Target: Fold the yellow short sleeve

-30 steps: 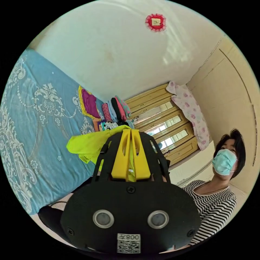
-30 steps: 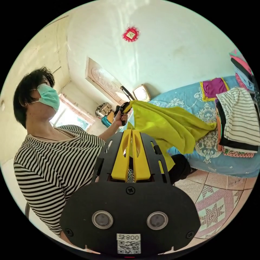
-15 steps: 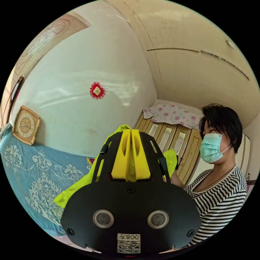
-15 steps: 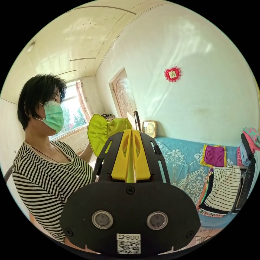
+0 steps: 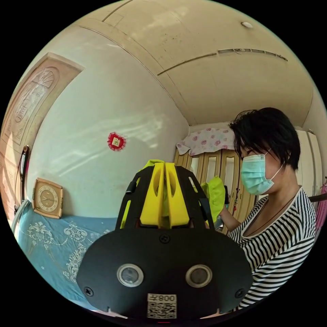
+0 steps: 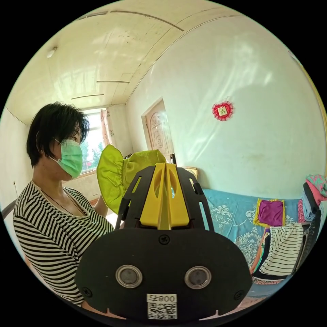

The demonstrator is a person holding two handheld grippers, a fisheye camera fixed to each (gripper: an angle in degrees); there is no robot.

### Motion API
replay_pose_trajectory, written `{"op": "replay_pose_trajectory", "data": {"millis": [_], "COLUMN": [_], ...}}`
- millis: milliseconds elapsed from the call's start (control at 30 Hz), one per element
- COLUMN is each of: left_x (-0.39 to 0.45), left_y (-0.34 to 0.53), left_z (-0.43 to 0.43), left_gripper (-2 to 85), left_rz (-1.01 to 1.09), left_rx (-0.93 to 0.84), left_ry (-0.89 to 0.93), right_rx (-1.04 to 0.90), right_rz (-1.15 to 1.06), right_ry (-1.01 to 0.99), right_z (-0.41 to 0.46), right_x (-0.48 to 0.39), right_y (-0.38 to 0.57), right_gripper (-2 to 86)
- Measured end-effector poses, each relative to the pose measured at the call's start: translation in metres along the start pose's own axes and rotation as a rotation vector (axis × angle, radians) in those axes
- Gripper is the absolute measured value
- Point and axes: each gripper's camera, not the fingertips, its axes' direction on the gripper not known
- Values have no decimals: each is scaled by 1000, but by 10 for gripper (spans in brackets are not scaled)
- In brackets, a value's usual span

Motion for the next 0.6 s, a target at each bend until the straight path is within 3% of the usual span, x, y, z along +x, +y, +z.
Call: {"op": "replay_pose_trajectory", "data": {"millis": [367,600], "left_x": [-71,-177], "left_y": [15,38], "left_z": [-9,51], "left_gripper": [1,3], "left_rz": [-30,-112], "left_rx": [-58,-180], "left_ry": [-44,-133], "right_rx": [-64,-180], "right_rz": [89,179], "right_ry": [71,178], "right_z": [105,233], "right_x": [50,151], "right_y": [-26,-49], "right_gripper": [0,0]}}
